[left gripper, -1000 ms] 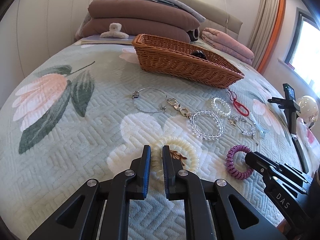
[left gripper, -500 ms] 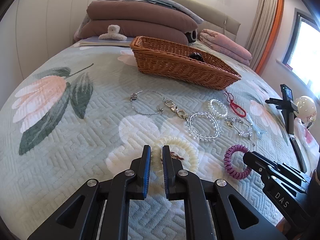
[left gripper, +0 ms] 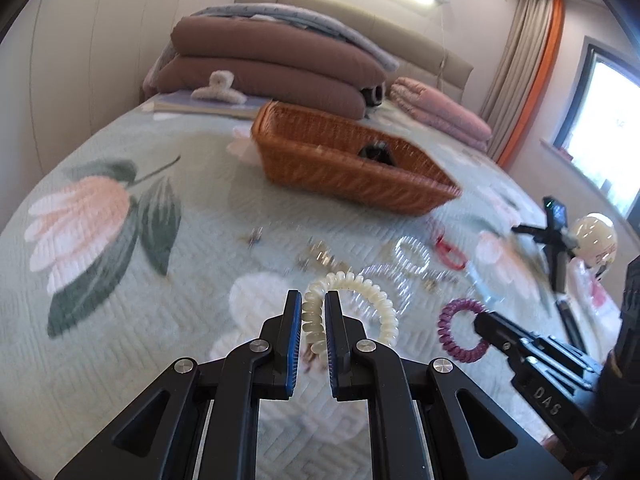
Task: Organize jewelry
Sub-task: 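Grasp the cream coil hair tie with the left tool while the right tool grasps the purple coil tie, then carry both coil hair ties into the wicker basket and open both tools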
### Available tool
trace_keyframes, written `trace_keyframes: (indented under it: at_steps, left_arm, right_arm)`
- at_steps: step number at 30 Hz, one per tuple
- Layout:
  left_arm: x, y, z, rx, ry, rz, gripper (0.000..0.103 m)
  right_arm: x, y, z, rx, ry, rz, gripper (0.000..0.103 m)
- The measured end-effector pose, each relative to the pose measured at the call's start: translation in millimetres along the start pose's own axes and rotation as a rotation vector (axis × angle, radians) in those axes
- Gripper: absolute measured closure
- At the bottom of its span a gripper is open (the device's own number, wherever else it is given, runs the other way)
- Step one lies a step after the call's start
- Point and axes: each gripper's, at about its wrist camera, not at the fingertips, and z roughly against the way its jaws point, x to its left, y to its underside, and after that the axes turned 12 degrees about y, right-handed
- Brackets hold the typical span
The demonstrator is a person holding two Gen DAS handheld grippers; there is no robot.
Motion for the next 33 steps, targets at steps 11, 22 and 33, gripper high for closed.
trace_keyframes:
  at_steps: [11,22,33]
  left_arm:
    - [-17,-103,-21,-0.118,0.017,-0.149,0.092]
    - [16,-173,-116,-0.064,0.0,-0.084,0.092]
    - [6,-157,-173,0.011,-0.067,-0.175,0.092]
  right_arm:
    - [17,-96,-9,-0.168,0.008,0.09,0.088]
    - [-13,-188,-94,-0.171,0.136,0.092,0.088]
    - [-24,-198,-171,-0.067,0.148,0.105,0.088]
